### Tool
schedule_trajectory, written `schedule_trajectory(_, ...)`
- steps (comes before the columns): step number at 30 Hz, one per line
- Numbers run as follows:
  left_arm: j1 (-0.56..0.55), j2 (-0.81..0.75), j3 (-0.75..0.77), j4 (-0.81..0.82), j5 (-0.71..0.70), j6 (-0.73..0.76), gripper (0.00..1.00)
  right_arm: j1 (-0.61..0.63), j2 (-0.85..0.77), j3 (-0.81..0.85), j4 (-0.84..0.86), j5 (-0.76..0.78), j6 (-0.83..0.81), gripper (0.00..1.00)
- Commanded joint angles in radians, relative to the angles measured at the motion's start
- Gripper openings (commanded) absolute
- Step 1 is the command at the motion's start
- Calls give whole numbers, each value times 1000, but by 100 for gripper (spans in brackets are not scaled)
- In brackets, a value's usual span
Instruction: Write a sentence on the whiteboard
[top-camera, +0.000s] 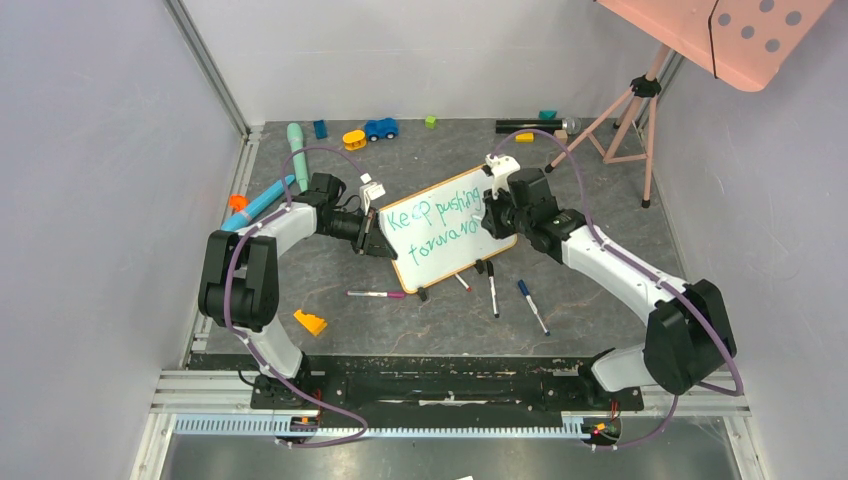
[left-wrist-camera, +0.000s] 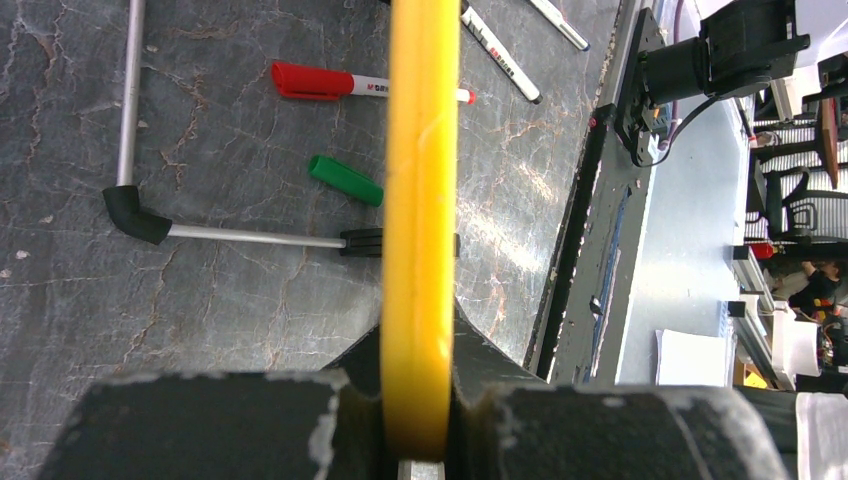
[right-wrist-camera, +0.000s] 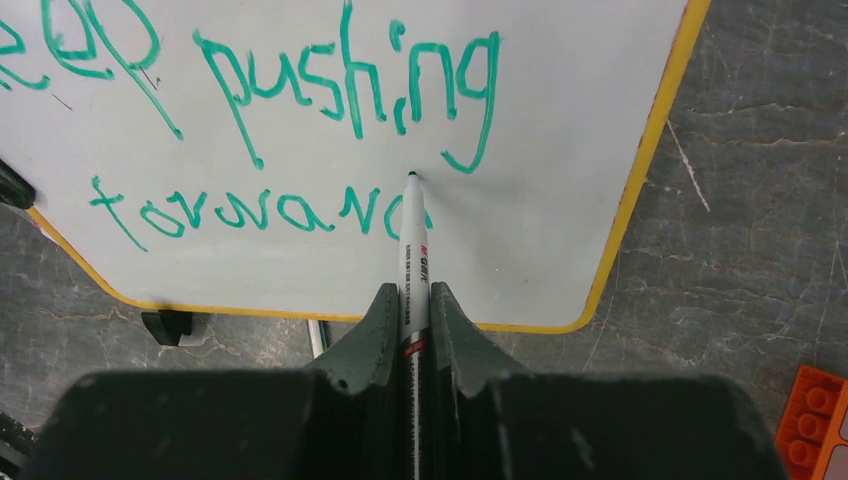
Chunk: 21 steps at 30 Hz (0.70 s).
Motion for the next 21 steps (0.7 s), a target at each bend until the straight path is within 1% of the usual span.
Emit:
schedule_trajectory(1,-48,27,-44,-96,-122,87,2,-7,23,59,57,33,-12,0)
schedule_trajectory(8,-48,25,-46,-96,-121,88,2,-8,15,50,57,28,-8,0)
schedule_trajectory(17,-47,24,-45,-96,-119,89,2,-8,-38,-88,69,27,-5,0)
schedule_trajectory(21,-48,22,-46,-96,-119,91,2,-8,-50,-123,71,33,-9,0)
